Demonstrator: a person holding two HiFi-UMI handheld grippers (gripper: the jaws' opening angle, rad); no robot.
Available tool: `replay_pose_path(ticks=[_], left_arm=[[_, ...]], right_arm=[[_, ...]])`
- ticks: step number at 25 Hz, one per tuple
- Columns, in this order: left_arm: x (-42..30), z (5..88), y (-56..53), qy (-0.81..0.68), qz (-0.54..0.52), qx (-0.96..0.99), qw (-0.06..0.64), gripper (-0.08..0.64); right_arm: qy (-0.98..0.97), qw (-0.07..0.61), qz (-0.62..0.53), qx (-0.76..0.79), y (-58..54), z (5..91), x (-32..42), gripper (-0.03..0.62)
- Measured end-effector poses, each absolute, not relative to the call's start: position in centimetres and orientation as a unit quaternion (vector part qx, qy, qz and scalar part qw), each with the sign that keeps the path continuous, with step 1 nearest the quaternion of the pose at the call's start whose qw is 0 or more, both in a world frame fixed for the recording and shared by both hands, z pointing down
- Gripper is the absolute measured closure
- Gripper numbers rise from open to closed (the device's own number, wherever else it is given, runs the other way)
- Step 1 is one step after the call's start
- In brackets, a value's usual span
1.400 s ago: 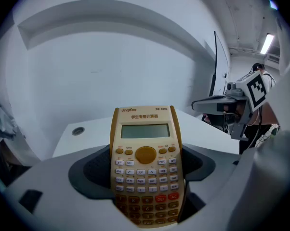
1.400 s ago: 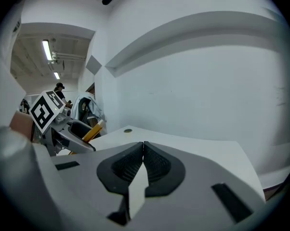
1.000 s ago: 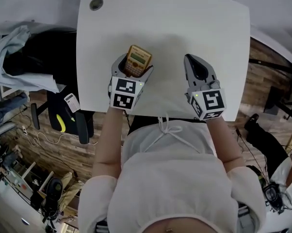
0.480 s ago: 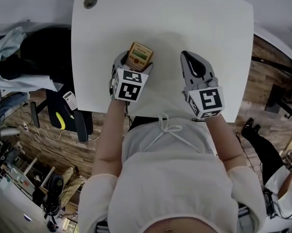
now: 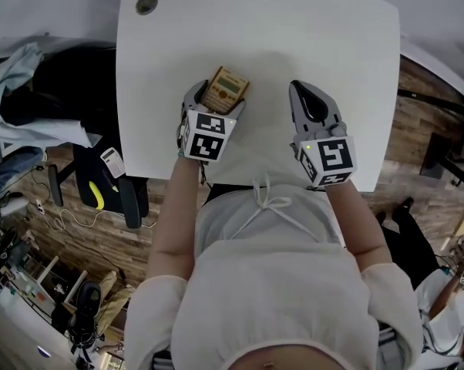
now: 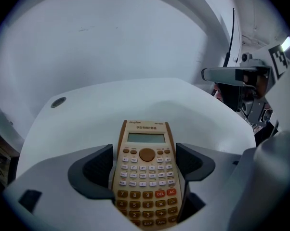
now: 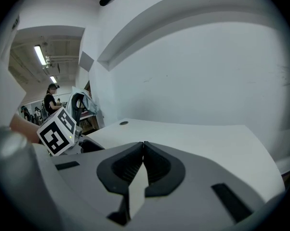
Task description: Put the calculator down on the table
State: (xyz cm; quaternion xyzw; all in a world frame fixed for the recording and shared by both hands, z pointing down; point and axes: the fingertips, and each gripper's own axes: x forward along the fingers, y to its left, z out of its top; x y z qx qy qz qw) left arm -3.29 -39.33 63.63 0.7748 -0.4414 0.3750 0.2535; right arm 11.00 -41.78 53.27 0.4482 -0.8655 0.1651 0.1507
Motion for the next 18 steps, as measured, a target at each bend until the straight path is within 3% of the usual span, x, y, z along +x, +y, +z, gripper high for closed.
replay_pose_path(ticks=[6, 13, 18], left_arm=[[-3.8, 62.7, -39.0, -0.433, 0.371, 0.784, 0.246, 0.150], [-3.7, 54.8, -38.9, -0.428, 0.303, 0.836, 0.162, 0.158], [-4.0, 48.1, -38.4, -0.453, 0.241, 0.851, 0.106, 0.287]], right_arm=[[-0.859, 0.151, 0.157, 0.463, -41.0, 51.6, 10.7, 0.588], [-0.854, 0.152, 0.132, 0.479, -39.1, 48.9, 9.3, 0.588], [-0.851, 0.135, 0.108, 0.496, -37.6, 45.6, 9.6, 0.588]])
